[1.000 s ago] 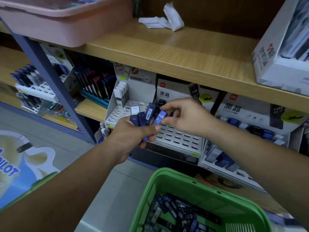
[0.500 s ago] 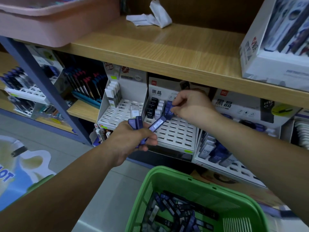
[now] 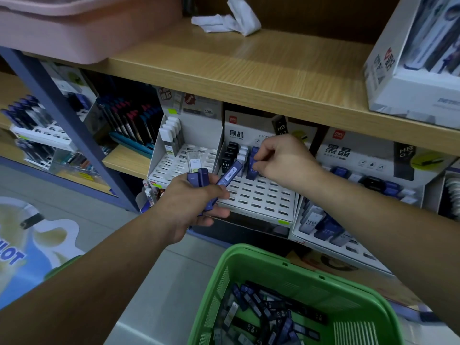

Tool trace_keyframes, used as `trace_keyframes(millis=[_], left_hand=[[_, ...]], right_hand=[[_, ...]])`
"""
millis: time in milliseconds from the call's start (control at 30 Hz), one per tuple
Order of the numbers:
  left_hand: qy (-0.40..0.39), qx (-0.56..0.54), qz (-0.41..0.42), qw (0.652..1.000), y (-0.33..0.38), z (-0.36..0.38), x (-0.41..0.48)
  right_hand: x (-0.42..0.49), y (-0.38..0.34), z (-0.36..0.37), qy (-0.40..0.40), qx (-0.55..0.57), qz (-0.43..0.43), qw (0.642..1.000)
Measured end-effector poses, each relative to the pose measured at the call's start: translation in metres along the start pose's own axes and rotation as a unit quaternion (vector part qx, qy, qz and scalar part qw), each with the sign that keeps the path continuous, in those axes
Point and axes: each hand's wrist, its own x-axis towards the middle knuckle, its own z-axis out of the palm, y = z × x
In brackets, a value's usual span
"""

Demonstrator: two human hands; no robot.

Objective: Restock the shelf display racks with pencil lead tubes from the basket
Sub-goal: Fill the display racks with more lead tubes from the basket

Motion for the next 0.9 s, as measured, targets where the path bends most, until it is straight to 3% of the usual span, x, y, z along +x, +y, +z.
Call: trace_keyframes(millis=[167,300,400,533,700,900], left_hand=[[0.002,-0.005,0.021,1.0,0.0,0.002,0.002],[-0.014,0.019,0.05,0.998,0.0,0.001,0.0],[-0.033,0.033,0.069,0.997,0.003,0.006,-0.01],[-0.052,0.021,0.109,0.992,0.014,0.023,-0.031],[-0.071,-0.004,0.136,0.988,0.019,0.053,-0.054],[-0.109,0.121,0.121,0.979,0.02,0.095,-0.077]], right_hand=[[-0.003,-0.004,-0.002,-0.058,-0.045,-0.015,0.997],[-0.012,-0.007,-0.01,-0.065,0.001,-0.079,0.995],[-0.027,-0.017,-0.025,-0.137,0.032,-0.076,0.987],[-0.056,-0.029,-0.042,-0.16,-0.009,-0.093,0.983],[-0.096,-0.023,-0.083,-0.215,0.084,0.021,0.973],[-0.147,0.008,-0.13,-0.115,0.238,0.131,0.956]])
